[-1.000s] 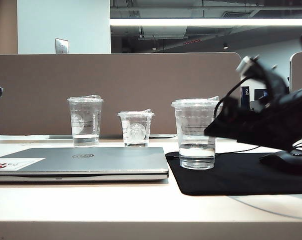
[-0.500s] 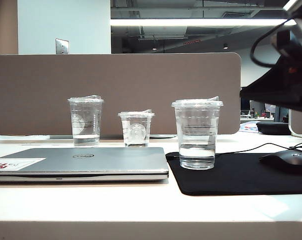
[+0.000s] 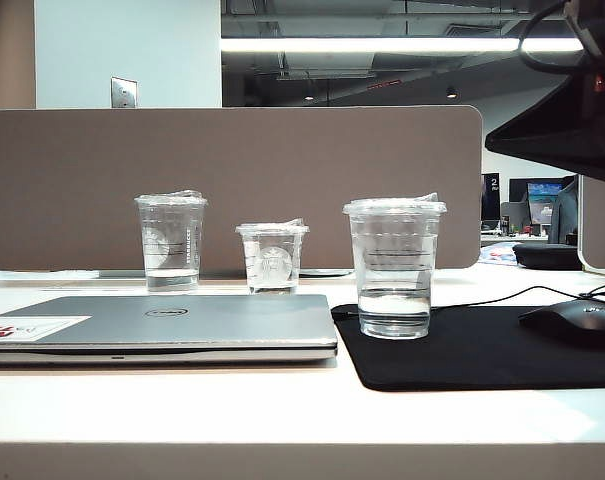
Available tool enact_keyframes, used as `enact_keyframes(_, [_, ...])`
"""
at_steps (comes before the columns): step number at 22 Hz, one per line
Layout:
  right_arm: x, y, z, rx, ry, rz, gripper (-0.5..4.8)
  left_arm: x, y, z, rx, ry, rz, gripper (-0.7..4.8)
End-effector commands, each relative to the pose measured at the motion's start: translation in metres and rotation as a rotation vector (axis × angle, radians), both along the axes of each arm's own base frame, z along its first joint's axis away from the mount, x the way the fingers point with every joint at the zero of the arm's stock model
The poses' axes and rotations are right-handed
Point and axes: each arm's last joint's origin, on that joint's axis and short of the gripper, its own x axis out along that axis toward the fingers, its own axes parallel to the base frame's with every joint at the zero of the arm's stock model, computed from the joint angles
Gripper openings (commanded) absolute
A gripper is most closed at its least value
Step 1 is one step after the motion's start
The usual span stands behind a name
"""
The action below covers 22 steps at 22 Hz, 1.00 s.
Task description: Pick up the coffee cup on the right and place it on the right side of the laptop.
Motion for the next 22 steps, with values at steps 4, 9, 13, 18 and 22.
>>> enact_keyframes(4, [0.0028,-0.0035,0.0032,-0.024,-0.039,-0.154,-0.09,-0.0001,-0.0004,0.0023,0.002,-0.016,-0.007,-0.05])
enact_keyframes(9, [0.003,-0.004,0.0033,-0.024,-0.039,-0.171,-0.09,-0.0001,-0.0004,0.0023,0.002,-0.016,-0.007,-0.05])
enact_keyframes(13, [0.003,-0.0039,0.0033,-0.024,-0.039,-0.17,-0.09,-0.0001,-0.0004,0.0023,0.002,-0.016,-0.007,-0.05])
enact_keyframes(18, [0.003,-0.0039,0.0033,-0.024,-0.039,-0.17,-0.09,-0.0001,-0.0004,0.0023,0.002,-0.016,-0.007,-0.05])
enact_keyframes(22, [0.003,-0.0039,0.0033,-0.024,-0.039,-0.17,-0.09,-0.0001,-0.0004,0.0023,0.002,-0.016,-0.007,-0.05])
